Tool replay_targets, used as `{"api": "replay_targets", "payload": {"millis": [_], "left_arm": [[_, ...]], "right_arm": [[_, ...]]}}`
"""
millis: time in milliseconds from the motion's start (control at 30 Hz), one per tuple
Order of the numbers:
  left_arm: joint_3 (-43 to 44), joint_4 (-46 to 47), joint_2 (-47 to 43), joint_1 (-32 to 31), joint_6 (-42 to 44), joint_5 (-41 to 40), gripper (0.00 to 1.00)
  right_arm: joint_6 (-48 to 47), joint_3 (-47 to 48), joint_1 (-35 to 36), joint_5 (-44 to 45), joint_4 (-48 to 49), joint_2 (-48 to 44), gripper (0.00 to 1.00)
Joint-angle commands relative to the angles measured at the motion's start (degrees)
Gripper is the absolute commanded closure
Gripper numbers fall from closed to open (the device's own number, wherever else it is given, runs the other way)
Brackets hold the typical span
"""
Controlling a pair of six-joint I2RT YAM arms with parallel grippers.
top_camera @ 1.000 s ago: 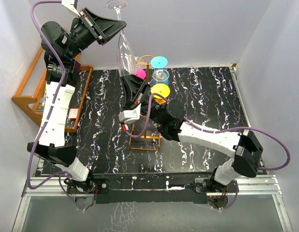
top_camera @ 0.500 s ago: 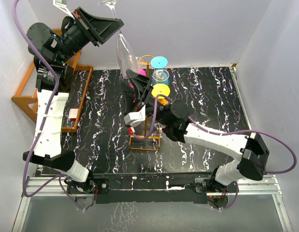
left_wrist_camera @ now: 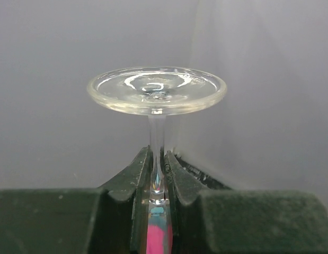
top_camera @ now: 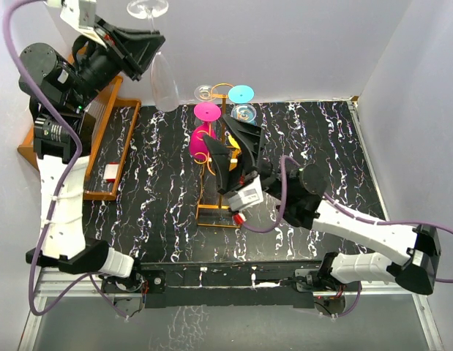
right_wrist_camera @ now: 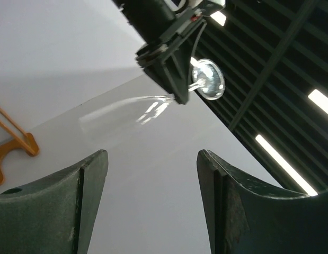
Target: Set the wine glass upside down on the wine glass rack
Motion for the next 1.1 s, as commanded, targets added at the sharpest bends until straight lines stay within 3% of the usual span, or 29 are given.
{"api": "replay_targets", "payload": {"millis": [0,200,433,567,700,800,933,1067], "left_arm": [[-6.9,-6.9,-7.77,1.01,19.33,1.7,1.0],[-15.12,-19.01,-13.67,1.92,37.51,8.47,1.0],[-24.36,-26.39,-16.5,1.92,43.75,15.78,1.0],[-41.74,-20.0,-24.61,1.94,44.05,22.56,1.0],[-56.85,-6.75,-31.74,1.95,43.18,20.9,1.0],[-59.58,-5.34,-30.42,1.94,44.76,21.89,1.0],[-63.83,4.72,-30.28,1.94,42.3,22.83,1.0],[-63.49,5.81,-28.28,1.94,42.74,26.53,1.0]], "right_arm": [[3.49,-1.76,0.04,1.71,0.99,-4.51,0.3],[8.34,-2.89,0.03,6.9,-1.1,-9.53,0.3],[17.18,-7.43,0.04,8.69,-1.67,-15.4,0.31],[27.01,-10.16,-0.01,13.81,-2.1,-18.83,0.32],[31.15,-13.65,0.04,14.87,-3.59,-22.53,0.32],[34.76,-15.51,0.04,16.31,-3.86,-24.28,0.32],[37.55,-17.64,0.04,17.3,-3.87,-25.84,0.32],[38.71,-19.03,0.04,19.12,-4.48,-27.1,0.32]]}}
